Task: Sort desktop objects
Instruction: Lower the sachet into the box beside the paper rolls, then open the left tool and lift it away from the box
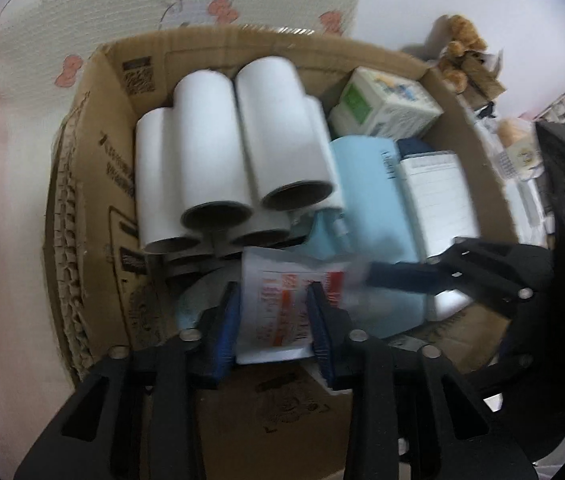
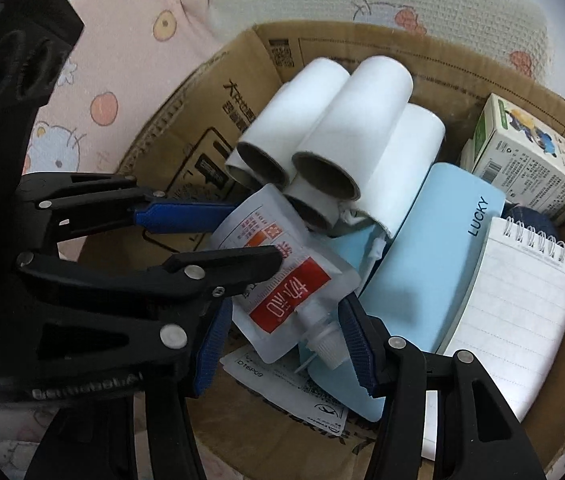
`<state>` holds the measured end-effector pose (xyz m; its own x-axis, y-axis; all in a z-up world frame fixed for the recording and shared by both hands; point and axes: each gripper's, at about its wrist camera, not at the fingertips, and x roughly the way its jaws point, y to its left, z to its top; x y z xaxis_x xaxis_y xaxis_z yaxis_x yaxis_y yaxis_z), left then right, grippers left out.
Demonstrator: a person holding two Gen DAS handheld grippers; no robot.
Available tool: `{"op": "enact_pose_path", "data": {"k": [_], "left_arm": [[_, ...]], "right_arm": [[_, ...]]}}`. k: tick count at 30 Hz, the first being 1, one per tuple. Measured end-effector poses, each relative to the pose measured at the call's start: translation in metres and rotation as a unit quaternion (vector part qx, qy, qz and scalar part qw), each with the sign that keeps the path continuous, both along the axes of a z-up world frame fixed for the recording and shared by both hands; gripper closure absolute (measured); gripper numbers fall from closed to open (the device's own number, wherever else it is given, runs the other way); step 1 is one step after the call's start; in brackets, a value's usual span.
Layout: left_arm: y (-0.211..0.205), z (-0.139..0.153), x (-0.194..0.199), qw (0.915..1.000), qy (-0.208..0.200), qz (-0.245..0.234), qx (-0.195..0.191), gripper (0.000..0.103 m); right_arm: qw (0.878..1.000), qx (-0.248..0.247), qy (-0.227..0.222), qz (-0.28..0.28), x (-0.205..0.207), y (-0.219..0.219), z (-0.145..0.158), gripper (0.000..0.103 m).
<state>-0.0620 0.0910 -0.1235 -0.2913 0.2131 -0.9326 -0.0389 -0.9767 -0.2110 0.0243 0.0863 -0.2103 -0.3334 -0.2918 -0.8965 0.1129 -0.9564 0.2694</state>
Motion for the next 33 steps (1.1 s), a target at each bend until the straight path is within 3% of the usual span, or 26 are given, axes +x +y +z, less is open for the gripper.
{"op": "enact_pose_path", "data": {"k": [7,13,19,24,31,33], "left_arm": [[0.004,-0.004,-0.001,0.9997,-0.009,-0.003,-0.024,0.071],[0.011,-0.005,-0.001,0.9961,-0.005,-0.007,-0.087,0.082],[0.003,0.001,0.002,0.9977,0.005,-0.001,-0.067,0.083],[-0.001,0.019,0.006,0.9946,0.064,0.002,-0.082,0.083],[0.0,0.045,0.015,0.9874,0.142,-0.004,-0.07,0.082],[-0.007,0.051,0.021,0.9844,0.163,0.0,-0.065,0.078]], "right_arm": [[1.0,0.015,-0.007,0.016,0.001,0.004,-0.005,0.052],[0.999,0.041,-0.004,0.025,0.002,-0.001,-0.006,0.052],[0.999,0.047,-0.005,0.026,-0.002,-0.004,-0.007,0.052],[0.999,0.033,0.007,-0.001,-0.003,0.01,0.002,0.052],[0.998,0.021,0.045,-0.042,-0.001,0.012,0.026,0.052],[0.996,0.029,0.056,-0.056,0.001,0.008,0.03,0.052]]}}
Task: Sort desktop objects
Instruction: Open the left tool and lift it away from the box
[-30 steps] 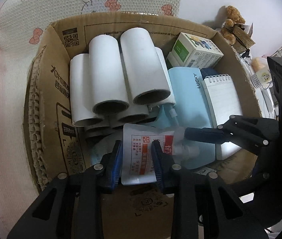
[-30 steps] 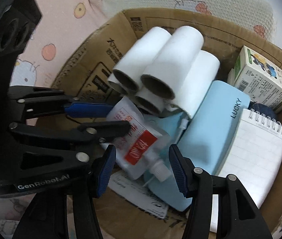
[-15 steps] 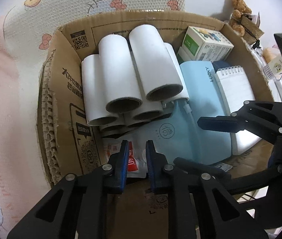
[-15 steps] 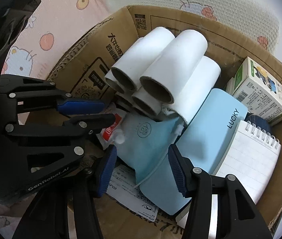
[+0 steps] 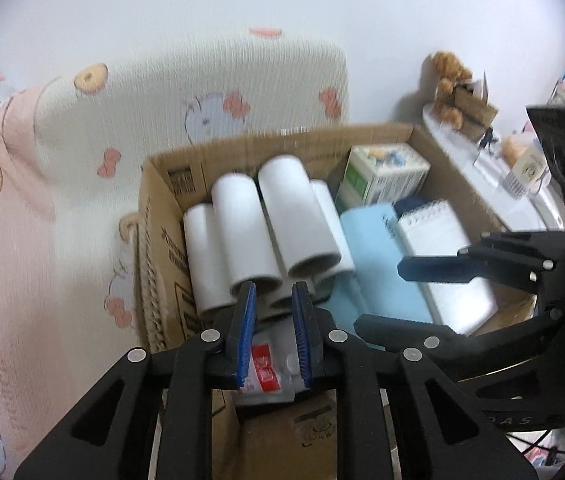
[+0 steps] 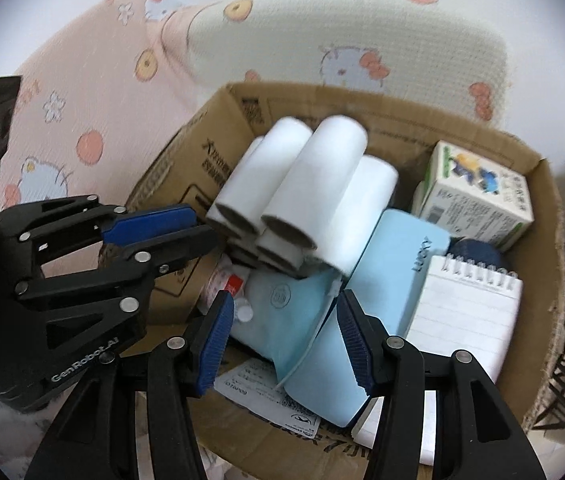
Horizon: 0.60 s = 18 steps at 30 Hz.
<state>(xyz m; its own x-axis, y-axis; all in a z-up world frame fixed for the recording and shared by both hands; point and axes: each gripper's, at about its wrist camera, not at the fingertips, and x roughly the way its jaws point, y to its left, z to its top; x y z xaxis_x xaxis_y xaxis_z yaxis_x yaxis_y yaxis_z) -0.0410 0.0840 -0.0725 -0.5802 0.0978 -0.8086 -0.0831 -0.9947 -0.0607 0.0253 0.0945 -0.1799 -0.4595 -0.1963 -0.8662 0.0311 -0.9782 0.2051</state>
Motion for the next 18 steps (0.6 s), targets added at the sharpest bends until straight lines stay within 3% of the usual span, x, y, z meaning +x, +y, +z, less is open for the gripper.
{"op": "enact_pose_path", "data": {"k": [4,11,18], "left_arm": [[0.0,0.011,0.01,0.9987,0.046,0.002,-0.02,0.056],[-0.005,0.025,0.027,0.9966,0.08,-0.015,-0.017,0.049],[-0.015,0.04,0.045,0.992,0.123,-0.026,-0.006,0.041]], "right_arm": [[0.998,0.029,0.034,-0.038,0.016,-0.006,0.011,0.052],[0.99,0.075,0.07,-0.096,0.03,-0.016,0.027,0.052],[0.983,0.118,0.08,-0.115,0.045,-0.023,0.043,0.052]]}}
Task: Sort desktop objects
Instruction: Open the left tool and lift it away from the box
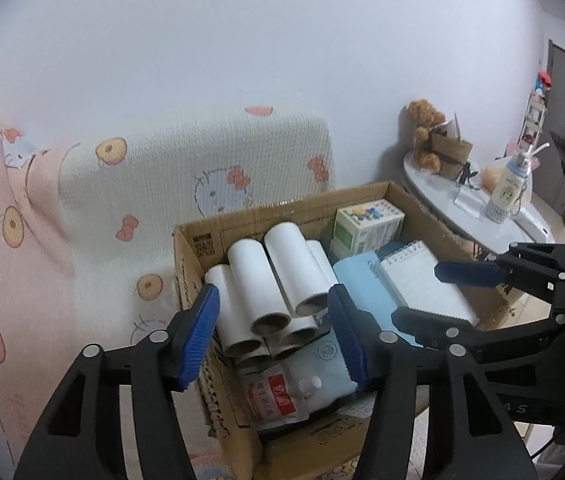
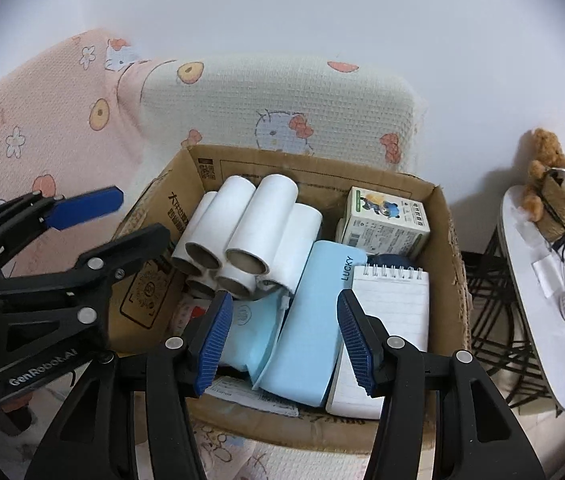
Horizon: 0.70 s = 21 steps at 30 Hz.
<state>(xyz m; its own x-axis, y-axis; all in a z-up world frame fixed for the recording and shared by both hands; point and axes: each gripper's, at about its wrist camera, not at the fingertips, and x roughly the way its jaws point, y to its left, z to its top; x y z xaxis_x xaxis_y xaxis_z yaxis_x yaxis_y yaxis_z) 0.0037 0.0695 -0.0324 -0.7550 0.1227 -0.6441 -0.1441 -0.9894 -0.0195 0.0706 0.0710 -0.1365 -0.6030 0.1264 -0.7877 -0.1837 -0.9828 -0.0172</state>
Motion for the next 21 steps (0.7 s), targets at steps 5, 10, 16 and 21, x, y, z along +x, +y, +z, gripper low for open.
{"op": "enact_pose_path", "data": {"k": [5,10,16,21], "left_arm": [[-0.009,0.004,0.008,0.9999,0.008,-0.012,0.008,0.039],[-0.015,0.003,0.011,0.9998,0.008,-0.016,0.01,0.038],[-0.02,-0.002,0.01,0.9998,-0.004,-0.014,0.013,0.038],[-0.019,-0.001,0.012,0.9997,-0.001,-0.022,0.011,0.037]], "right_arm": [[1.0,0.024,-0.003,-0.008,0.006,-0.012,0.007,0.044],[0.999,0.038,0.002,-0.012,0.013,-0.025,0.015,0.04],[0.997,0.068,-0.001,-0.022,0.017,-0.037,0.02,0.039],[0.998,0.066,-0.004,-0.019,0.019,-0.04,0.02,0.039]]}}
